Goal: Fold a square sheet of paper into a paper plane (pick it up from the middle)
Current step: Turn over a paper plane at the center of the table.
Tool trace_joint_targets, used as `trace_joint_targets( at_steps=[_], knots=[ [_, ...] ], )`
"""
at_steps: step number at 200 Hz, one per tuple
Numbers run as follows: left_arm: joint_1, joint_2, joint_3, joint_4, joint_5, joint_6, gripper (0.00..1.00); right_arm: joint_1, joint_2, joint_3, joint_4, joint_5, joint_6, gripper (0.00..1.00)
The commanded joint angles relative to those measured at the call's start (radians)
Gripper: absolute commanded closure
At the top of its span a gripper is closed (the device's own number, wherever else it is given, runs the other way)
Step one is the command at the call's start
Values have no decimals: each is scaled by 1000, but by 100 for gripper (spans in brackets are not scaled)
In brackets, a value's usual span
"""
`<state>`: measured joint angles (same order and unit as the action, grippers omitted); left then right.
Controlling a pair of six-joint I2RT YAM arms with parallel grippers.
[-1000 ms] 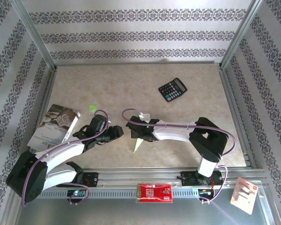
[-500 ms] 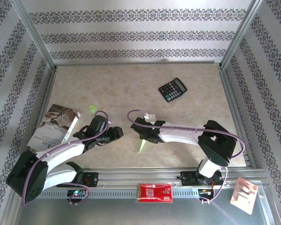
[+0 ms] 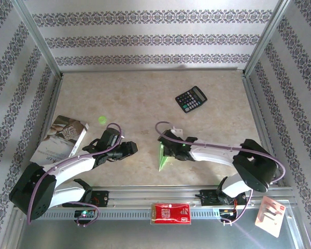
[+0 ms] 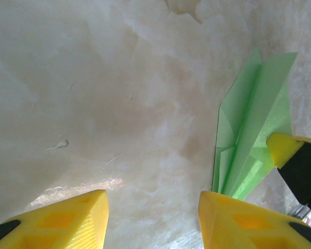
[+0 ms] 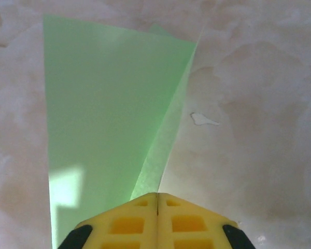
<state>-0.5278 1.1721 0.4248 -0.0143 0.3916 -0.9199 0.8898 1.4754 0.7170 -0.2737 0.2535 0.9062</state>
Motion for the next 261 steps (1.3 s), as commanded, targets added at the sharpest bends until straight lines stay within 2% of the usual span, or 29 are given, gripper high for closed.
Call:
trace_joint_targets(
  at_steps=[1,34,62,118,136,211,261],
  knots=[
    [11,3,25,28,30,-4,51,-50,-37,-82,227,-194,-22,99],
    [-9,38,46,64,50,-21,51,-87,-24,-110,445,-395,-36,100],
    [-25,81,76,73,55,-28,51,-117,9,-137,524,-451,-26,100],
    [-65,173,105,114,72,-35,49,-178,39,-189,529,-472,-43,100],
    [-79,195,113,121,71,-26,46,-195,31,-211,525,-472,-59,97],
    [-127,347,179,230,167,-32,46,-225,14,-251,523,-490,-82,94],
    [-169,348,220,213,152,-3,42,-228,6,-258,525,-489,-81,95]
  ],
)
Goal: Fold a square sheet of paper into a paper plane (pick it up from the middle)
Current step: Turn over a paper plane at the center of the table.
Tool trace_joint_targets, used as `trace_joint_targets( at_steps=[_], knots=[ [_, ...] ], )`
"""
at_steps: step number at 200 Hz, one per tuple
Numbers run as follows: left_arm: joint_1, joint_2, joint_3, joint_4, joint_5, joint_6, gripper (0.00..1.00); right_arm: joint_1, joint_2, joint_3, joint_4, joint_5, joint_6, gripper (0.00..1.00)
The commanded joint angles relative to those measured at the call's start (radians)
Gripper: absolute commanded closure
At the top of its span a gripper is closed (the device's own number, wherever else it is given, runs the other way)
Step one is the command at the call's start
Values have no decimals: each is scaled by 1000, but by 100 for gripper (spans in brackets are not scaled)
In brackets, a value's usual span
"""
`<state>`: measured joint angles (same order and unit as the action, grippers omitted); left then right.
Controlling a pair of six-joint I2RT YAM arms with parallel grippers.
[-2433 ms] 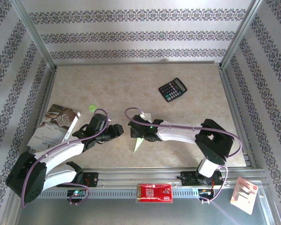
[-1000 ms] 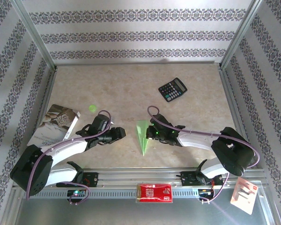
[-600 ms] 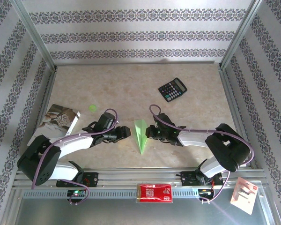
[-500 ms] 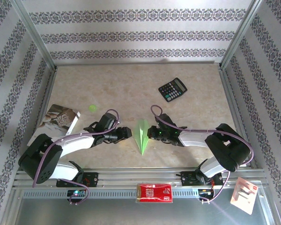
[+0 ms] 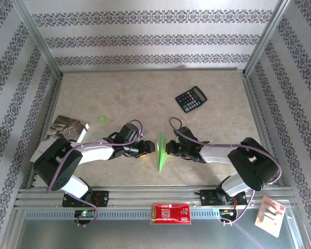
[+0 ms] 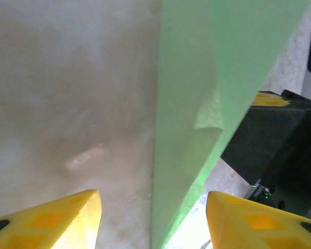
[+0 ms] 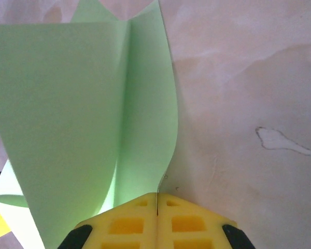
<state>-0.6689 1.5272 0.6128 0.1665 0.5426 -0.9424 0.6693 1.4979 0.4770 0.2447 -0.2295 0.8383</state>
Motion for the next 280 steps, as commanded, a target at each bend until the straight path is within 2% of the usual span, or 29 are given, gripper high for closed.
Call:
trace_joint_targets(
  at_steps=[1,24,70,102,118,136,164,227,280],
  knots=[
    [-29,-5,33,31,1,21,42,-8,-17,-18,8,-6,-13,94],
    [-31,32,64,16,1,37,42,-7,-13,-20,10,-7,-13,95],
    [-28,105,135,-22,-26,81,54,-7,-17,-23,11,-7,-15,95],
    [-4,156,157,-25,-33,98,68,-9,-14,-21,6,-3,-24,95],
    [4,177,167,-20,-38,108,80,-18,-9,-17,2,-4,-38,95],
    [15,200,164,-4,-29,104,85,-39,10,-2,-4,-25,-56,94],
    [33,200,105,92,-27,47,87,-70,33,16,-4,-57,-78,92],
    [41,223,68,157,-15,9,88,-96,85,52,-5,-91,-105,90],
    [74,203,2,242,20,-34,83,-116,84,58,-18,-129,-132,87]
  ],
)
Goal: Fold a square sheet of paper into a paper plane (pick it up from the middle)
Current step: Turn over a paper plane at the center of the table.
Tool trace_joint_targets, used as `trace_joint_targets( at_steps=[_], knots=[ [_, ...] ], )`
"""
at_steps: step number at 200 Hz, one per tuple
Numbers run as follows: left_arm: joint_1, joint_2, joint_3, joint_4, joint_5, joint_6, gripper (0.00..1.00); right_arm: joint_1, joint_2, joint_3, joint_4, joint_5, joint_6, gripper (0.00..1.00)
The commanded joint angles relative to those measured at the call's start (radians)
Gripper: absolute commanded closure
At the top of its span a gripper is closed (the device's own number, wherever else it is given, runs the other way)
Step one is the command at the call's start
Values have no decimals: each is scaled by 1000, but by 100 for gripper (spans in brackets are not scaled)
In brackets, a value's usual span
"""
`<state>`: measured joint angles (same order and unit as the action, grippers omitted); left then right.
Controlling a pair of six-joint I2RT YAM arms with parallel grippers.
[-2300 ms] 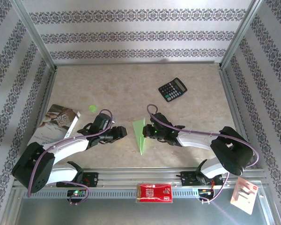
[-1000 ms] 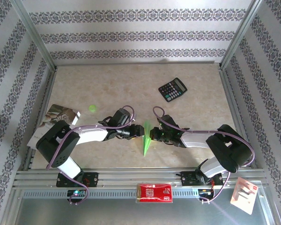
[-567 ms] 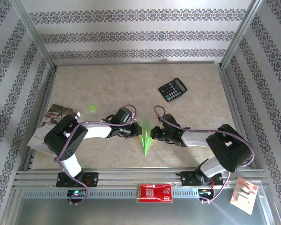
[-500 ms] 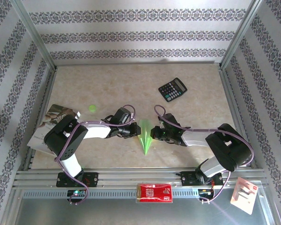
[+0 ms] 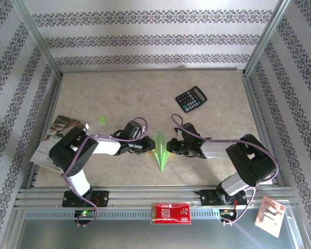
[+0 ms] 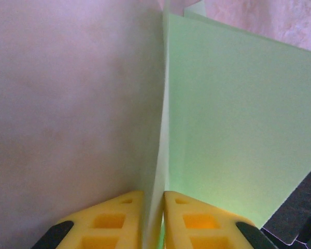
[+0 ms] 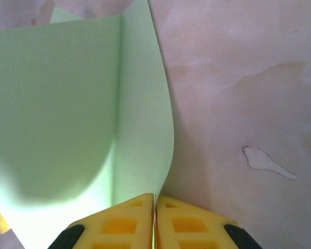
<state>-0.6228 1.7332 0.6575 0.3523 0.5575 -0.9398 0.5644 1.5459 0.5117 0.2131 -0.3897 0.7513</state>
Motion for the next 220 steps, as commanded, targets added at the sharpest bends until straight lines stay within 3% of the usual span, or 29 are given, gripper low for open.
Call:
trace_joint_targets(
  at_steps=[1,64,120,220],
  knots=[
    [28,-2,-43,57,6,-37,83,-11,36,23,14,30,-45,87],
    [28,-20,-40,-10,-6,-17,91,-32,-4,30,-22,22,-57,86],
    [26,-26,-41,-33,-27,3,91,-35,8,23,-16,6,-58,85],
    [72,35,109,-178,6,113,96,-26,59,94,34,53,10,86]
  ],
)
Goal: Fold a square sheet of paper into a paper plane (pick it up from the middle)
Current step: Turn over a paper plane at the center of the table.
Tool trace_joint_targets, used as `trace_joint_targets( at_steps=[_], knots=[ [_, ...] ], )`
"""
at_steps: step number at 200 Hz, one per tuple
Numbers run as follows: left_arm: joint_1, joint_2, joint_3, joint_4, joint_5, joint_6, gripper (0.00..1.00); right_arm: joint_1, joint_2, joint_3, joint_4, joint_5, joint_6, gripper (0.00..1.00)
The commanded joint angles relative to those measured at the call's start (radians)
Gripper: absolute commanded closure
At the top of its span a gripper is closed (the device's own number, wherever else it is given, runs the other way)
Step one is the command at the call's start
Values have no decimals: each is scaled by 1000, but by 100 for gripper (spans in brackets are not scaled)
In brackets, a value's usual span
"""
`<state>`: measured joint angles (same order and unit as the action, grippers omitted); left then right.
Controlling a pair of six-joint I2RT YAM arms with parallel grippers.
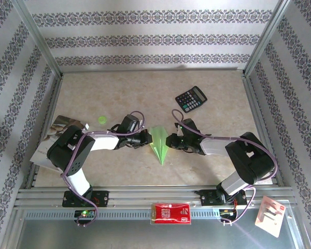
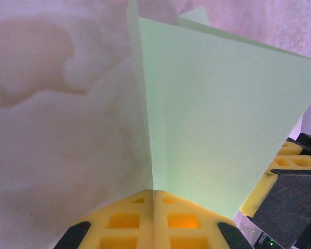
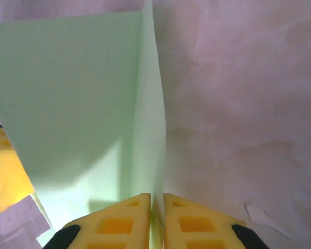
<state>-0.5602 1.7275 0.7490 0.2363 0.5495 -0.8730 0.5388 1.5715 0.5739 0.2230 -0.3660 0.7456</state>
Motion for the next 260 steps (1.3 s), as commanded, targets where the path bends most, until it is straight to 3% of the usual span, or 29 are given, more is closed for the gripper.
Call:
trace_joint_targets(
  at_steps=[1,43,147,214,260],
  knots=[
    [9,42,18,-62,14,46,95,0,35,32,25,29,15,86],
    [16,77,16,-64,-5,69,90,-3,60,9,23,42,14,83],
    [27,14,65,-149,9,125,74,34,-91,-93,58,67,104,81],
    [36,-28,75,-167,27,131,63,30,-109,-88,23,101,87,68],
    [58,-80,53,-160,39,120,55,-9,-114,-74,17,60,65,63]
  ],
)
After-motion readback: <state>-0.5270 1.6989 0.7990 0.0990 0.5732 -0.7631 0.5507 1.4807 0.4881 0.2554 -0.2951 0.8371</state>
